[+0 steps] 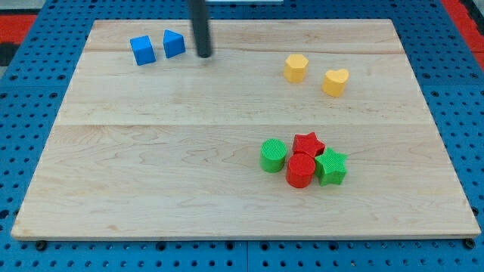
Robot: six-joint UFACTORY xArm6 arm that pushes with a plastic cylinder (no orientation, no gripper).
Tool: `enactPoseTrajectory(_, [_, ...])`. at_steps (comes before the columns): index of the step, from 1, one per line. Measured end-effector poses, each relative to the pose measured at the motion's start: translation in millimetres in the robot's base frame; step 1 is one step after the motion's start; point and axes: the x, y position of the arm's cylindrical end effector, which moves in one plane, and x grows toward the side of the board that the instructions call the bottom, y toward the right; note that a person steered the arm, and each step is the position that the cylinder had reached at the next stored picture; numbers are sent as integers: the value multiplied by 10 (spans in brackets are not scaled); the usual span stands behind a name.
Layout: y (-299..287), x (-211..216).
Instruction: Push the hexagon towards the center of the board
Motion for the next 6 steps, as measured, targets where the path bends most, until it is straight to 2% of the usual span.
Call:
enactPoseTrajectory(1, [1158, -23])
enactPoseTrajectory(2, [2018, -62])
enactPoseTrajectory(3, [2138, 125])
enactPoseTrajectory(4, [1988, 318])
enactPoseTrajectory(5, [1669, 441])
enactPoseTrajectory(6, [1062, 478])
